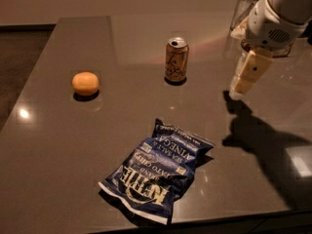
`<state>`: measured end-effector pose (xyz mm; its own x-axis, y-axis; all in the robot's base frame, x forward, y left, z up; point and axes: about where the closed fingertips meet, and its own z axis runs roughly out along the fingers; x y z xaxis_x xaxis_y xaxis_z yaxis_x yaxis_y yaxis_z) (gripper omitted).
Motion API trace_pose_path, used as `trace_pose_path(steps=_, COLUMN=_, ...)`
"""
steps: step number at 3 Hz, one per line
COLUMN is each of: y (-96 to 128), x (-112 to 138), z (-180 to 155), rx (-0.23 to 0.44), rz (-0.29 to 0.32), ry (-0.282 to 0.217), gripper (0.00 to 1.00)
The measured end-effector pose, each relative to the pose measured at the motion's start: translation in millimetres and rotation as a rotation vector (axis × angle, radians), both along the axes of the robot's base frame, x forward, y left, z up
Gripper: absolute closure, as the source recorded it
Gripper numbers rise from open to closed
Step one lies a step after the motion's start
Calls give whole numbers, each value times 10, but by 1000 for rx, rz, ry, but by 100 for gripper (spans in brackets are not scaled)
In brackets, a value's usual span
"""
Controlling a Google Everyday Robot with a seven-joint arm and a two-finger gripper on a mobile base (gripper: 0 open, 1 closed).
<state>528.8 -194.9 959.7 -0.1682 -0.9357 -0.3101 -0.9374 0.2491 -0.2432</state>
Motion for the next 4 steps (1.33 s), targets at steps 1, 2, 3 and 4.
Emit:
trace_pose_path(steps=1, y=83, x=230, z=-25, rx=47, rz=0, ry=-7, gripper=0)
trace_pose_path(steps=2, y=394, x=390, z=-34, rx=127, rz=34, ry=-5, gripper=0)
trace_pose_path(steps=3, y=771, x=527, z=115, rx=202, rz=76, ry=-27, gripper=0)
trace_pose_path(steps=4, y=1131, x=649, z=264, rx=235, rz=111, ry=-44, gripper=0)
